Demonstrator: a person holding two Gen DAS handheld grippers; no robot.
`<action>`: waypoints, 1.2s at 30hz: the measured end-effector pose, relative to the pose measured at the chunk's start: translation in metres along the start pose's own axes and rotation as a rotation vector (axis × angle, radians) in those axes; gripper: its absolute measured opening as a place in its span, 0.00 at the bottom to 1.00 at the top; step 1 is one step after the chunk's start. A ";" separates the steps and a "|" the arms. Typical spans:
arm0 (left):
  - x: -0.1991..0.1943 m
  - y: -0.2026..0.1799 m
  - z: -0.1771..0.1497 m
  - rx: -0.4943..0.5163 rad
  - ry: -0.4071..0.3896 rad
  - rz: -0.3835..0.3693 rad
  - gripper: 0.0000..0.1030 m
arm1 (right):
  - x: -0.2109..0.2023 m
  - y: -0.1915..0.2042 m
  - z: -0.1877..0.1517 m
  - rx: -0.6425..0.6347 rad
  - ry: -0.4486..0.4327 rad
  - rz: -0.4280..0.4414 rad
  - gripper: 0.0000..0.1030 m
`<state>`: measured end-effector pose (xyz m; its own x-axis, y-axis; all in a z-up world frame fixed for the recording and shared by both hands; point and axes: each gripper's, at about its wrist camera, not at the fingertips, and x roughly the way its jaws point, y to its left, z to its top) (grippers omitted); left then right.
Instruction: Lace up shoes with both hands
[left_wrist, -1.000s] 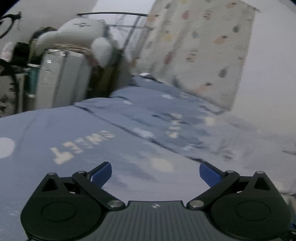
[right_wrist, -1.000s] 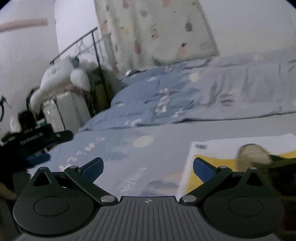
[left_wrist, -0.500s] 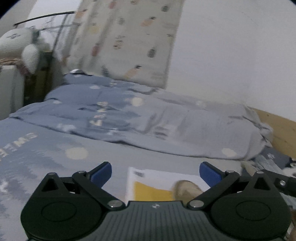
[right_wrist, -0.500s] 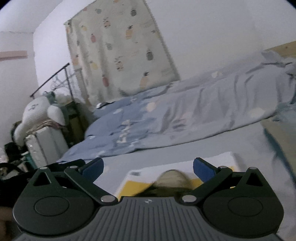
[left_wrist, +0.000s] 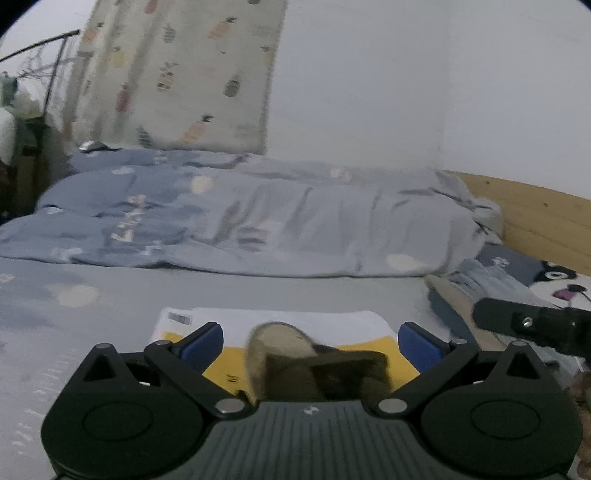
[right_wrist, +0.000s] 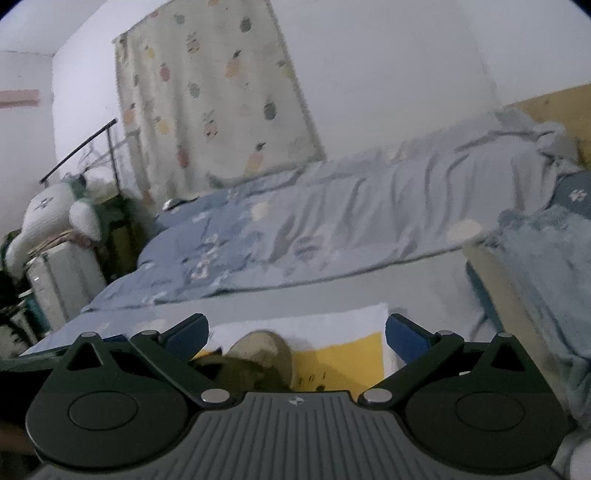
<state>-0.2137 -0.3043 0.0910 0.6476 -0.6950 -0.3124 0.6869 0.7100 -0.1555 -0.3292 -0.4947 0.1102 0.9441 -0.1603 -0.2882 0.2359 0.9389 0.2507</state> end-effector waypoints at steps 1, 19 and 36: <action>0.002 -0.001 -0.003 0.001 -0.005 -0.017 1.00 | 0.000 -0.001 -0.001 -0.003 0.007 0.006 1.00; 0.008 0.022 -0.002 -0.010 -0.053 0.031 1.00 | 0.007 -0.051 -0.006 0.097 0.076 -0.154 0.76; 0.017 -0.014 0.001 -0.034 -0.053 -0.084 1.00 | -0.007 -0.101 -0.041 0.203 0.275 -0.147 0.45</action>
<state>-0.2116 -0.3265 0.0889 0.6052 -0.7568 -0.2468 0.7287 0.6515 -0.2110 -0.3695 -0.5761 0.0487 0.8061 -0.1752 -0.5653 0.4315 0.8277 0.3587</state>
